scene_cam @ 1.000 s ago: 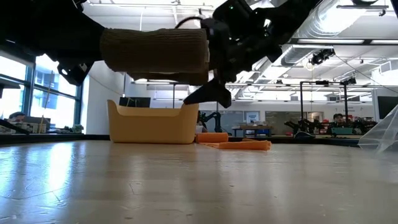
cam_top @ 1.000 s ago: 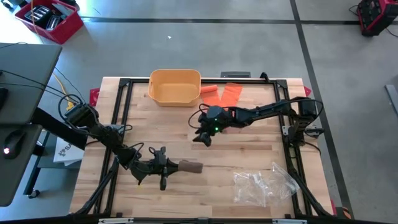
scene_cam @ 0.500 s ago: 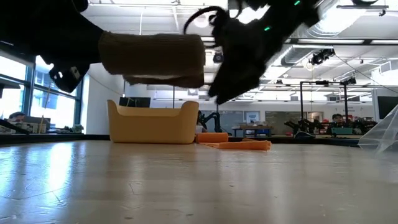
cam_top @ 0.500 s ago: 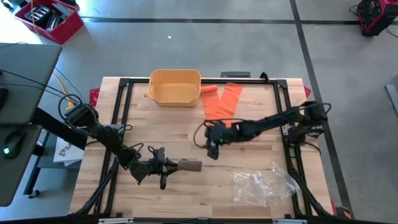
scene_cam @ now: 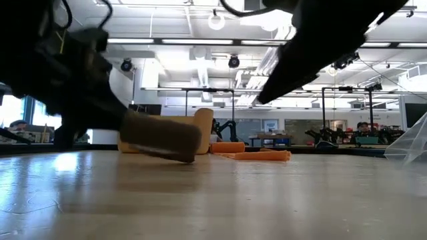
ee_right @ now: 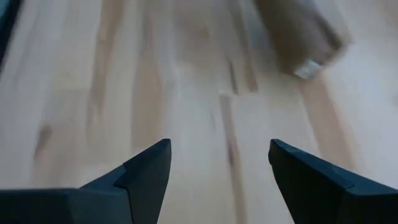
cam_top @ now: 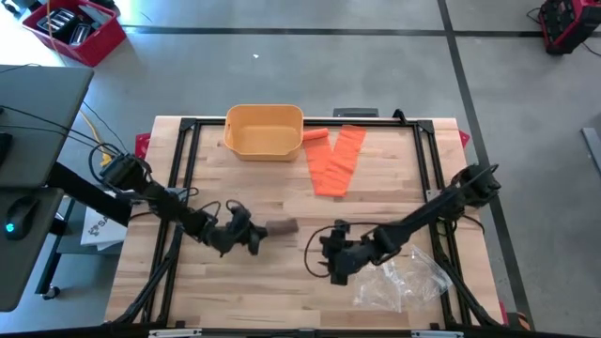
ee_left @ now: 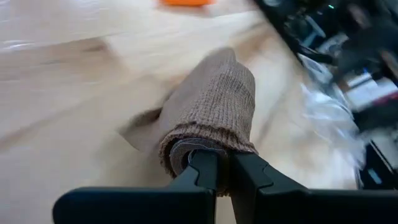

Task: Roll bandage
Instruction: Roll the brown bandage

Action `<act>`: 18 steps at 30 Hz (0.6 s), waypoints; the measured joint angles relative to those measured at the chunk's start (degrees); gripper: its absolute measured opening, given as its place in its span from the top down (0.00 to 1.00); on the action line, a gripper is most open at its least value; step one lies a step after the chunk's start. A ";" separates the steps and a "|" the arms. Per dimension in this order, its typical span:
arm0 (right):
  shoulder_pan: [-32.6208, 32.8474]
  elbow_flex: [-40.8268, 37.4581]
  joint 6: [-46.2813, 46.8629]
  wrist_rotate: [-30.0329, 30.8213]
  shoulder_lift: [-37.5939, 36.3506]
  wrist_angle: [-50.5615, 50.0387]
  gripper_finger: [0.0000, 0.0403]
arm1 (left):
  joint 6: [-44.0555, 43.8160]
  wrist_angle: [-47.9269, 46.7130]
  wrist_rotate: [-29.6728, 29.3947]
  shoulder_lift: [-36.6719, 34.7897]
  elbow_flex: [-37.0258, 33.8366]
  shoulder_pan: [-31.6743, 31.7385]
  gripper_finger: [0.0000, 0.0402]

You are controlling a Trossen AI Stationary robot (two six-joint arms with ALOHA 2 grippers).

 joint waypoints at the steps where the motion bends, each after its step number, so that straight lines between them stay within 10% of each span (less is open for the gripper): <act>1: -0.40 0.02 -1.29 -0.71 1.12 2.26 0.35 | -0.75 0.95 0.61 0.00 -1.08 0.94 0.97; 18: -5.12 -0.01 -10.05 10.70 3.78 17.60 0.36 | 14.27 49.63 11.62 -0.30 -8.10 2.34 0.97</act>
